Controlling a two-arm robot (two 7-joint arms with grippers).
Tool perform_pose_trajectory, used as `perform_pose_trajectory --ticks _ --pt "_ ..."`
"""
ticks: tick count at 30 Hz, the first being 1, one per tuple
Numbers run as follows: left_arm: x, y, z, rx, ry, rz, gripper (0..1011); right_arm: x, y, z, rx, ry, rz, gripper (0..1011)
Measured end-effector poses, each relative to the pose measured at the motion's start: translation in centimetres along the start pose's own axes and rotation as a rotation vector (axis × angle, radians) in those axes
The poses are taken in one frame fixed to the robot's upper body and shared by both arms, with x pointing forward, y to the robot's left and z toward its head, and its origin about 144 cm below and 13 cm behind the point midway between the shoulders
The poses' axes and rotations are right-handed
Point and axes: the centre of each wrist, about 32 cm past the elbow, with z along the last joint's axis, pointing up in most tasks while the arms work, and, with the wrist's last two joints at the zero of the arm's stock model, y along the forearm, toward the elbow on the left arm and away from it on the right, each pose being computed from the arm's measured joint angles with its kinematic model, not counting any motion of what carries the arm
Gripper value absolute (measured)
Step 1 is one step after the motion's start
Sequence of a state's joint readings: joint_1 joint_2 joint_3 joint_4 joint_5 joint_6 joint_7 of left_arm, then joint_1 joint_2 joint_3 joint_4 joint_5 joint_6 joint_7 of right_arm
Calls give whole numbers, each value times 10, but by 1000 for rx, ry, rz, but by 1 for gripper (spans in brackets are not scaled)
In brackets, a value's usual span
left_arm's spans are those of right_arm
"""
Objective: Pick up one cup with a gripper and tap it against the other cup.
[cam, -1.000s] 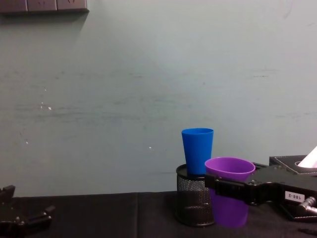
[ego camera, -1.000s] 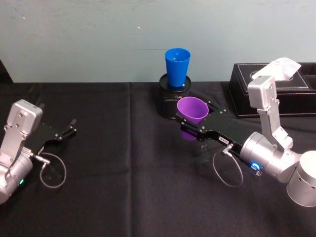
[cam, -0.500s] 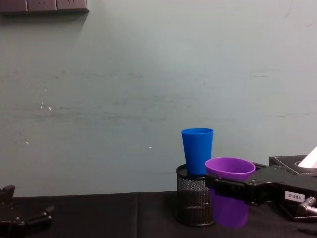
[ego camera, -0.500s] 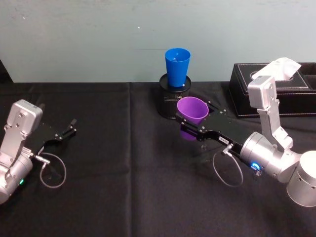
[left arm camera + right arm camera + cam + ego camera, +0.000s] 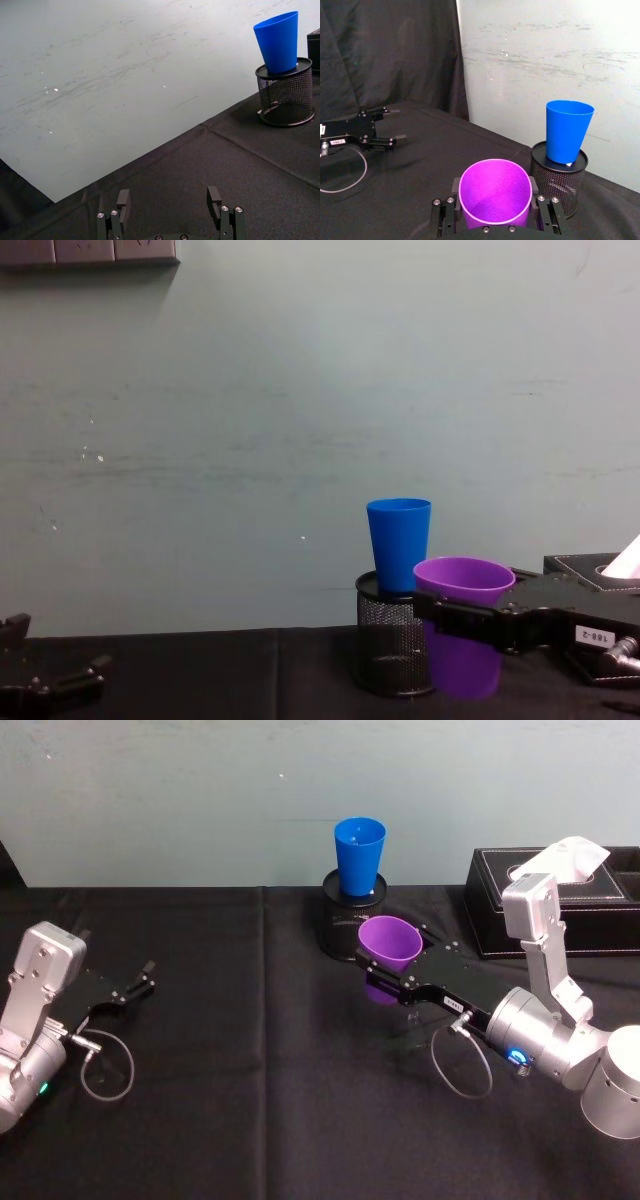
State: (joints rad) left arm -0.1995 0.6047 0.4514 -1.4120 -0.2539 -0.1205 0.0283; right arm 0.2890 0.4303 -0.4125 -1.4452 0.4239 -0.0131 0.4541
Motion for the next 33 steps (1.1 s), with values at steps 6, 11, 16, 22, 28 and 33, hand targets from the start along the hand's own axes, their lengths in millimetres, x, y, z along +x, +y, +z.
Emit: perform_pose_trajectory --ticks 6,11,16,22,28,33 --pt "0 0 0 0 0 0 1000 0 0 0 0 0 0 739" --pt "0 0 0 0 0 0 1000 0 0 0 0 0 0 739" --pt "0 0 0 0 0 0 1000 0 0 0 0 0 0 739" --pt "0 0 0 0 0 0 1000 0 0 0 0 0 0 739" --pt "0 0 0 0 0 0 1000 0 0 0 0 0 0 739" --pt "0 0 0 0 0 0 1000 0 0 0 0 0 0 739"
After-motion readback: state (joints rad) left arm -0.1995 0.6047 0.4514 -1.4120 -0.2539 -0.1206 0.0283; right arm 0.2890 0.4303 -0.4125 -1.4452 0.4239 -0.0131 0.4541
